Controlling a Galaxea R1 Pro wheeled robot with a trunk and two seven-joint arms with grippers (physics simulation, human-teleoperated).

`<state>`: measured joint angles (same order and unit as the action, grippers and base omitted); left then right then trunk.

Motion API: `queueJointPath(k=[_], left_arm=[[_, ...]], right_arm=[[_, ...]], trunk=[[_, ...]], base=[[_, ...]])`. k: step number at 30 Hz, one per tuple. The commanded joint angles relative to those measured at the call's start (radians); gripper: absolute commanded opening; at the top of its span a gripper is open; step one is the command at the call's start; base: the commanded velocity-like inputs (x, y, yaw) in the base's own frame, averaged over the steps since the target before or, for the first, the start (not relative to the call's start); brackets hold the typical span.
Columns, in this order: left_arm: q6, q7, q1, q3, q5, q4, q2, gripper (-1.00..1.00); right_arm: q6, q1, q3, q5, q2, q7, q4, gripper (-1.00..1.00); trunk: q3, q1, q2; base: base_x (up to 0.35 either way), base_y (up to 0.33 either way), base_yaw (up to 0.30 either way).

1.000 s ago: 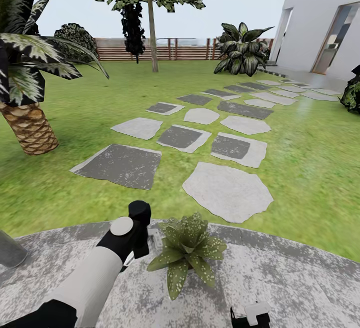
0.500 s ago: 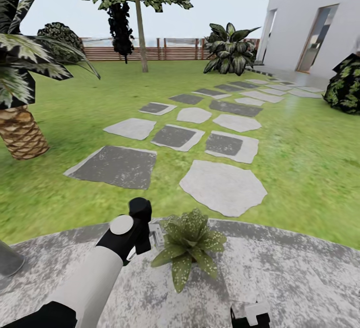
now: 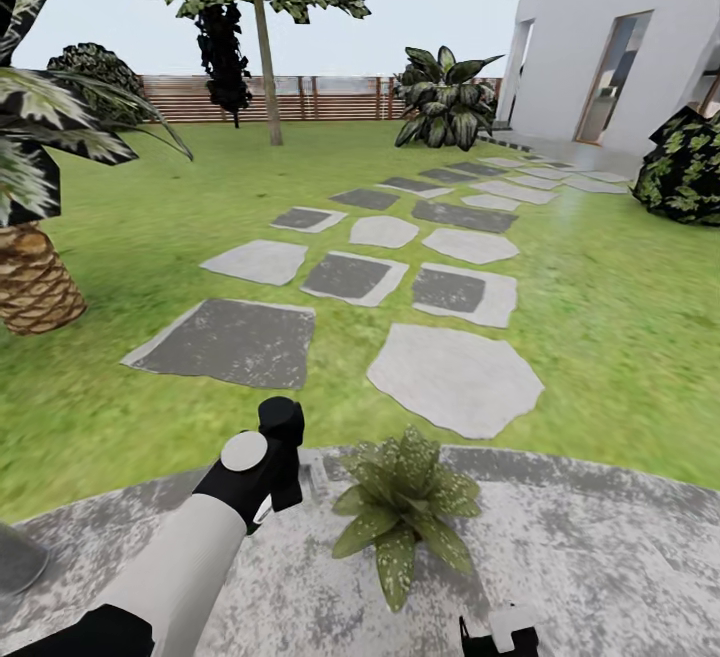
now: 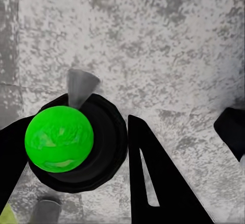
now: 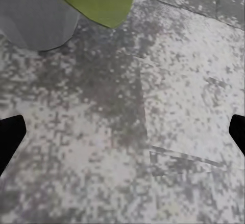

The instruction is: Pick up the pesticide atomizer in the garden and spray insectifuge to fully cover both potted plants in the garden.

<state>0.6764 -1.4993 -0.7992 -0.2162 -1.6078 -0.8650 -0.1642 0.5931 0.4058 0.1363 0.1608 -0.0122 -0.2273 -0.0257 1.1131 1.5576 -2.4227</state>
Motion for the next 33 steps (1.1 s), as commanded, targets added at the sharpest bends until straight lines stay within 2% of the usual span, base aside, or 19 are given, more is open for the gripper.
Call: queueJointPath(k=[1, 5, 6, 8, 11, 13, 15, 17, 18, 19, 28, 33], left_arm=[[0.010, -0.008, 0.000, -0.001, -0.007, 0.000, 0.000, -1.00], [0.009, 0.002, 0.033, -0.003, -0.009, 0.034, 0.000, -1.00], [0.009, 0.016, 0.047, -0.003, -0.007, 0.037, 0.001, -1.00], [0.009, 0.088, 0.102, 0.000, -0.004, 0.044, 0.005, -1.00], [0.009, 0.123, 0.136, 0.005, 0.001, 0.049, 0.007, -1.00], [0.009, 0.130, 0.140, 0.037, 0.036, 0.048, 0.010, -1.00], [0.009, 0.130, 0.134, 0.059, 0.044, 0.038, 0.016, -1.00], [0.009, 0.133, 0.140, 0.065, 0.046, 0.046, 0.051, -1.00], [0.009, 0.134, 0.145, 0.069, 0.057, 0.048, 0.082, -1.00], [0.009, 0.134, 0.152, 0.071, 0.067, 0.049, 0.095, -1.00], [0.005, 0.126, 0.131, 0.068, 0.073, 0.034, 0.081, -1.00], [-0.001, 0.132, 0.143, 0.066, 0.073, 0.049, 0.097, -1.00]], right_arm=[[0.001, 0.001, 0.006, 0.006, 0.000, -0.010, 0.001, 1.00], [0.001, 0.001, 0.006, 0.006, 0.000, -0.010, 0.001, 1.00], [0.001, 0.001, 0.006, 0.006, 0.000, -0.010, 0.001, 1.00], [0.001, 0.001, 0.006, 0.006, 0.000, -0.010, 0.001, 1.00], [0.001, 0.001, 0.006, 0.006, 0.000, -0.010, 0.001, 1.00], [0.001, 0.001, 0.006, 0.006, 0.000, -0.010, 0.001, 1.00], [0.001, 0.001, 0.006, 0.006, 0.000, -0.010, 0.001, 1.00], [0.001, 0.001, 0.007, 0.006, 0.000, -0.010, 0.001, 1.00], [0.001, 0.001, 0.007, 0.006, 0.000, -0.010, 0.001, 1.00], [0.001, 0.001, 0.007, 0.008, 0.002, -0.010, 0.001, 1.00], [-0.002, 0.001, 0.008, 0.009, -0.003, -0.006, 0.003, 1.00], [-0.002, 0.001, 0.008, 0.009, -0.003, -0.006, 0.003, 1.00]], trunk=[[0.001, 0.000, 0.000], [0.001, 0.000, 0.000], [0.001, 0.000, 0.000], [0.001, 0.000, 0.000], [0.001, 0.000, 0.000], [0.001, 0.000, 0.000], [0.001, 0.000, 0.000], [0.001, 0.000, 0.000], [0.001, 0.000, 0.000], [0.001, 0.000, 0.000], [0.001, 0.000, 0.000], [0.001, 0.000, 0.000]], base=[[0.215, 0.156, -0.094], [0.061, 0.039, -0.247], [0.013, 0.009, -0.288], [0.005, 0.003, -0.295], [0.001, 0.001, -0.296], [0.000, 0.000, -0.223], [0.000, 0.000, -0.049], [0.000, 0.000, -0.004], [0.000, 0.000, 0.000], [0.000, 0.000, 0.000], [0.000, 0.000, 0.000], [0.000, 0.000, 0.000]])
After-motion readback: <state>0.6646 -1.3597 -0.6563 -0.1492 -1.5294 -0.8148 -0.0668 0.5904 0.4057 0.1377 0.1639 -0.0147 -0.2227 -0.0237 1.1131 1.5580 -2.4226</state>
